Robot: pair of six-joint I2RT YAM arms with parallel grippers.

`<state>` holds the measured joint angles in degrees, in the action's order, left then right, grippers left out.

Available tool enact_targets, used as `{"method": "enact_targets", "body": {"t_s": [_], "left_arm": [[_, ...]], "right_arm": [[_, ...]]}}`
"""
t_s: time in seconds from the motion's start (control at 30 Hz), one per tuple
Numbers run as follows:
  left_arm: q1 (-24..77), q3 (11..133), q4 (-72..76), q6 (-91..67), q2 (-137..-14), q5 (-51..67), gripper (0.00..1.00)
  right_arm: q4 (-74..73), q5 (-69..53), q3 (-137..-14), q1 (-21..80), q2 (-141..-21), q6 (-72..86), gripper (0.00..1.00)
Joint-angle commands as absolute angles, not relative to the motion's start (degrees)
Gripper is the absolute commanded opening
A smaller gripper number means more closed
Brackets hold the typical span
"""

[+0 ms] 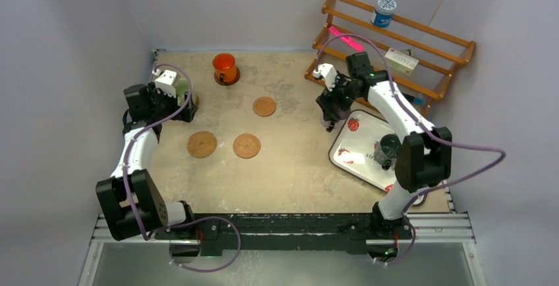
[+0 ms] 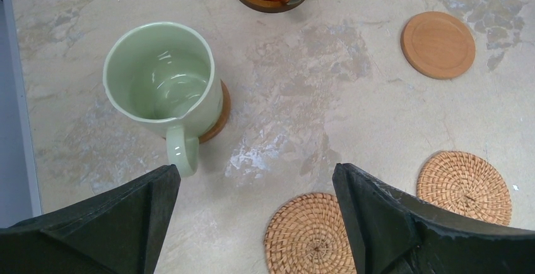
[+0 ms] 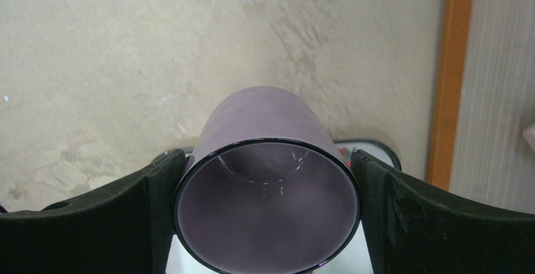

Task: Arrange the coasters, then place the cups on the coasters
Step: Place the cup at the center of the board.

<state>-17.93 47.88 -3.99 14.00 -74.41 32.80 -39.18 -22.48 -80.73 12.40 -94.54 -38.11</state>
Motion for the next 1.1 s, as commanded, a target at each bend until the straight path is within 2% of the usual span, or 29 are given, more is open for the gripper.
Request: {"method": "enact_targets", "body": {"t_s": [0.0,0.27,0.57,0.67,0.8,1.07], "left_arm": [[-18.13,47.31,-1.85,13.51,-74.11,33.31,1.00],[-18.11,46.44,-1.24,13.68,-74.24,33.43,1.00],[-18.11,46.41,-0.94,13.49,-75.04,34.19,1.00],[-18.11,46.29,-1.01,13.58,-74.98,34.19,1.00],[-18.06,46.25,-0.97,13.57,-74.97,34.45,1.00],[-18.12,46.15,-0.87,13.50,-75.32,34.47,1.00]], "right_arm": [[-35.45,-19.88,-88.69,17.43,-99.10,-35.72,0.60],[-34.54,-17.19,-94.00,23.03,-110.00,-35.12,0.60],[-31.79,-14.86,-91.53,25.11,-112.05,-34.47,0.65],[-31.43,-14.36,-90.71,25.59,-112.17,-34.54,0.72],[-29.98,-12.38,-89.40,26.46,-111.46,-33.14,0.97],[-28.04,-6.28,-90.26,27.10,-109.79,-26.75,0.99]]}}
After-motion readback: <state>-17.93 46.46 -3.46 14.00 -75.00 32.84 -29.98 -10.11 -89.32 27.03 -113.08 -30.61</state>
